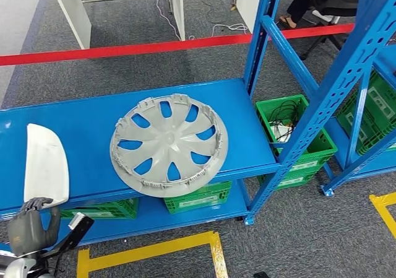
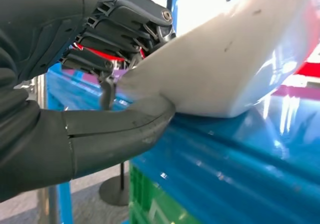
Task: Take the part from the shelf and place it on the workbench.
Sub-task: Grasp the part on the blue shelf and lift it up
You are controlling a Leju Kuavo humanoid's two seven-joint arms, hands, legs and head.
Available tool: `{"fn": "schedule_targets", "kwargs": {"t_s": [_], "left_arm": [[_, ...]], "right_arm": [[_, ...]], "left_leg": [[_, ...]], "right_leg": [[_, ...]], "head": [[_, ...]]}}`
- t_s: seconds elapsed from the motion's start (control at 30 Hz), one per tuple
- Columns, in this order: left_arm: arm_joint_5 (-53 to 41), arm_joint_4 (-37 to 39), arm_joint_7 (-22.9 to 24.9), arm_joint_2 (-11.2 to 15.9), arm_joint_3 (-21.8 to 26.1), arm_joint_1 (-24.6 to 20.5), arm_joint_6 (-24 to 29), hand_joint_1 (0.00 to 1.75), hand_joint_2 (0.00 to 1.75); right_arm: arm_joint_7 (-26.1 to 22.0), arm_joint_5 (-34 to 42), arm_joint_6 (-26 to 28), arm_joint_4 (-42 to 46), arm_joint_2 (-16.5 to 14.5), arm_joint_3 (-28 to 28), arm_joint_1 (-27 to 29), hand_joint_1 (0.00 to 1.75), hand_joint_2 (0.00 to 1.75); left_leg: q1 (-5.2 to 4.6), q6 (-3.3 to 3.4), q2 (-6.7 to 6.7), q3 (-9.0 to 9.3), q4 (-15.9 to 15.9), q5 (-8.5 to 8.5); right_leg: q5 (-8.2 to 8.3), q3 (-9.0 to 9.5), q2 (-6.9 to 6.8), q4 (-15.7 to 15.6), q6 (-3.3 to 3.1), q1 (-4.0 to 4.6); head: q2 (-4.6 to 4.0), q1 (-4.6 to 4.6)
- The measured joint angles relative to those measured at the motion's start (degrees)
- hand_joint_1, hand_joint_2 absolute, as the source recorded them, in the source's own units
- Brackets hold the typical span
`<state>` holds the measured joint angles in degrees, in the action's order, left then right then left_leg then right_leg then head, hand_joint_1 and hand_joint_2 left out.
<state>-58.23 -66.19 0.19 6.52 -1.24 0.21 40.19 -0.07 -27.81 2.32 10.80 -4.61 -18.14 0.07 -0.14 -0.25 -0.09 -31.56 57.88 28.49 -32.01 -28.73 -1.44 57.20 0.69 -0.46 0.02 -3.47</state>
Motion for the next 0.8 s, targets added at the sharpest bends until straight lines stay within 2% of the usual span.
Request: {"fn": "schedule_targets", "kwargs": {"t_s": [0.53, 0.63, 0.8], "left_arm": [[-1.86, 0.15, -0.45, 0.74, -0.17, -1.54, 0.11, 1.75, 1.75], [-3.37, -1.38, -2.36, 0.38, 0.21, -0.84, 0.20, 1.75, 1.75], [-7.16, -8.05, -8.66, -2.63, 2.79, 1.75, 0.26, 1.75, 1.75]], "right_arm": [[-0.29, -0.22, -0.14, 0.00, 0.08, 0.00, -0.01, 0.00, 0.00], [-0.54, -0.17, -0.04, 0.00, 0.09, 0.00, 0.00, 0.00, 0.00], [-1.05, -0.17, 0.19, 0.00, 0.09, 0.00, 0.00, 0.00, 0.00]], "left_leg": [[0.00, 0.00, 0.00, 0.07, -0.01, 0.00], [0.00, 0.00, 0.00, 0.06, -0.01, 0.00], [0.00, 0.00, 0.01, 0.02, 0.00, 0.00]], "right_leg": [[-0.01, 0.05, 0.01, 0.01, -0.01, 0.01], [-0.01, 0.03, 0.01, 0.01, -0.02, 0.01], [-0.02, 0.00, 0.02, 0.01, -0.02, -0.01]], "head": [[0.00, 0.01], [0.00, 0.01], [0.00, -0.01]]}}
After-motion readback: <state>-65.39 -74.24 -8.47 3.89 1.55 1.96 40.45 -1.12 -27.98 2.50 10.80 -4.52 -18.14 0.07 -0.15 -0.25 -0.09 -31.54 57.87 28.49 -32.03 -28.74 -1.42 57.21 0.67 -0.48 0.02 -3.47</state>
